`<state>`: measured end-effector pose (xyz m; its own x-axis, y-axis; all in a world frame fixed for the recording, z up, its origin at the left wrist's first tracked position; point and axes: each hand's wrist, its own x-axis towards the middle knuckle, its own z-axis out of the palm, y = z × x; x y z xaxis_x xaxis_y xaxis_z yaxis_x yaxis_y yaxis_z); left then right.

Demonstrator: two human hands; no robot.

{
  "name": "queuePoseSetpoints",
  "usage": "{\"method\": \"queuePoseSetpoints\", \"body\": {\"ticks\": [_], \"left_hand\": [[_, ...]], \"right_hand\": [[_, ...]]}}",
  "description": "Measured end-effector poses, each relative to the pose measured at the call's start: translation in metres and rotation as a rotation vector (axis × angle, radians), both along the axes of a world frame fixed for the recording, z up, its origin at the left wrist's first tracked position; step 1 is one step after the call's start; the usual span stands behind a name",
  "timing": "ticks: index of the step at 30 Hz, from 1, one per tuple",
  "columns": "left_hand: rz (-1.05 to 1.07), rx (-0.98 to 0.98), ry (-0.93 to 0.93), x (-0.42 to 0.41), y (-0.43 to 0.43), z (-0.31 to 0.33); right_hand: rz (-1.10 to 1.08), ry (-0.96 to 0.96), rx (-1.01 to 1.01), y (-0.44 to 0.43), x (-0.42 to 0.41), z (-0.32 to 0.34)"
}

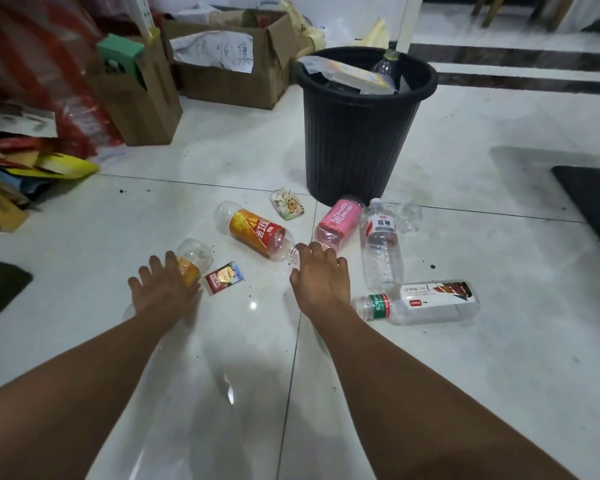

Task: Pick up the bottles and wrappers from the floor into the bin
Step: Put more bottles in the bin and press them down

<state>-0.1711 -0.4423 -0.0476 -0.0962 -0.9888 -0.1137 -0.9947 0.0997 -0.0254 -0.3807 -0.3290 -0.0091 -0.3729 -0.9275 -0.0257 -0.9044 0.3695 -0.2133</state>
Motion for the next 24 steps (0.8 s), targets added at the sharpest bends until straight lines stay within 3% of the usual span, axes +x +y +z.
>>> {"method": "queuePoseSetpoints", "body": {"ticks": [6,12,18,24], "left_hand": [[0.121,0.201,0.118,0.013,-0.012,-0.005],[0.080,0.116,0.110,0.012,-0.001,-0.011],[0.040,-0.048,0.215,0.011,0.004,0.000],[-0.120,-0.149,0.159,-0.007,-0.004,0.031]], "right_hand": [[-0.041,-0.007,-0.006,-0.001,-0.007,-0.002],[-0.005,-0.003,0.014,0.002,-0.002,-0.009],[0.000,0.025,0.062,0.007,-0.010,-0.011],[0.001,0.074,0.071,0.016,-0.023,-0.001]]}}
